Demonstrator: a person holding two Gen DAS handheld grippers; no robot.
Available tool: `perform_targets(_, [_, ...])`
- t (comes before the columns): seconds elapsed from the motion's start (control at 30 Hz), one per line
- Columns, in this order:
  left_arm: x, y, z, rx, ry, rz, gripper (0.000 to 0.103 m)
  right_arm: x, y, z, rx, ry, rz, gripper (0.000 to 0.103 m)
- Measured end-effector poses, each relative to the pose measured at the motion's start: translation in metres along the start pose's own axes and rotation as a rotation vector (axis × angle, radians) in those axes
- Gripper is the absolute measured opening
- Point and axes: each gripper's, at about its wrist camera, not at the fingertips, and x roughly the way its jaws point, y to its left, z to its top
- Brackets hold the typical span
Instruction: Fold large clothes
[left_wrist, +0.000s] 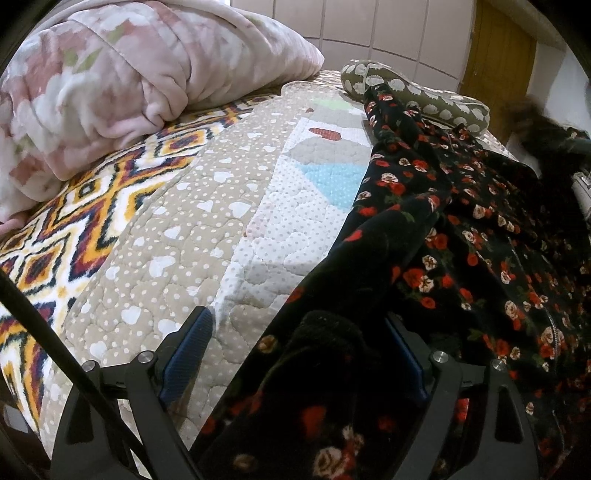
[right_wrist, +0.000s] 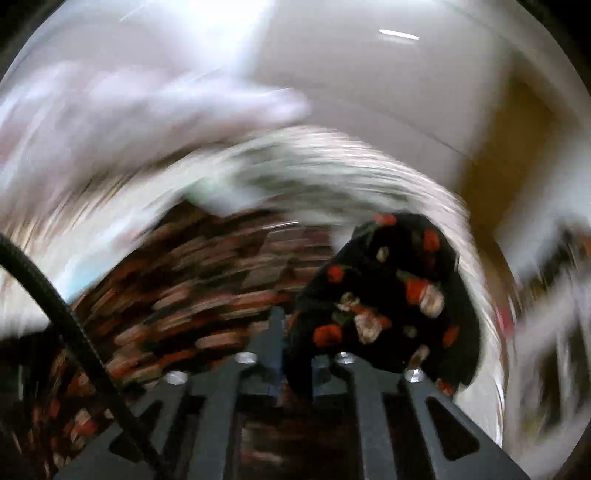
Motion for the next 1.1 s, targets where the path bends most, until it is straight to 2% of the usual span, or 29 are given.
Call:
perform_targets(0.07, [0.0,0.001,0.0,-0.003,-0.001,-0.008,0.088,0.022,0.072,-0.003,-0.213,0.062,0.023,0.039])
perform_targets(0.1, [-0.001,0.001,0.0,-0.004,-0.003,-0.012,0.088,0.032,0.099,-0.008,-0.284,0.089,0.021,0.039])
perform_targets(0.2, [-0.002,0.003,-0.002,-0.012,-0.01,-0.025,0.088,0.038,0.114,-0.017,-0.273,0.115,0.051,0.039])
perform_targets(0.27, [-0.002,0.003,-0.002,-0.015,-0.012,-0.032,0.089,0.031,0.101,-0.014,-0.192,0.114,0.097,0.042])
perform_targets(0.33, [-0.002,0.003,-0.002,-0.015,-0.012,-0.03,0.089,0.015,0.09,-0.022,-0.13,0.099,0.122,0.049])
perform_targets(0.4, [-0.002,0.003,-0.002,-0.015,-0.011,-0.03,0.089,-0.008,0.078,-0.032,-0.08,0.083,0.154,0.063])
perform_targets(0.47, [-0.003,0.003,-0.002,-0.015,-0.007,-0.032,0.089,-0.026,0.059,-0.044,-0.011,0.065,0.159,0.068])
perform_targets(0.6, [-0.014,0.002,0.003,-0.017,0.061,-0.023,0.089,-0.044,0.018,-0.072,0.144,0.06,0.152,0.069])
perform_targets(0.73, [-0.053,0.001,0.018,-0.09,0.052,-0.177,0.088,-0.057,-0.035,-0.111,0.314,0.062,0.109,0.07])
perform_targets(0.83, [-0.06,-0.017,0.05,-0.081,0.033,-0.223,0.088,-0.064,-0.07,-0.144,0.437,0.057,0.099,0.07])
perform_targets(0.93, [-0.033,-0.046,0.091,-0.079,0.067,-0.284,0.088,-0.07,-0.089,-0.167,0.532,0.036,0.124,0.071])
perform_targets(1.03, [0.014,-0.079,0.13,-0.075,0.103,-0.28,0.088,-0.075,-0.1,-0.185,0.6,0.015,0.158,0.072])
perform_targets(1.1, [0.047,-0.094,0.151,-0.11,0.14,-0.292,0.087,-0.075,-0.104,-0.193,0.618,0.013,0.169,0.072])
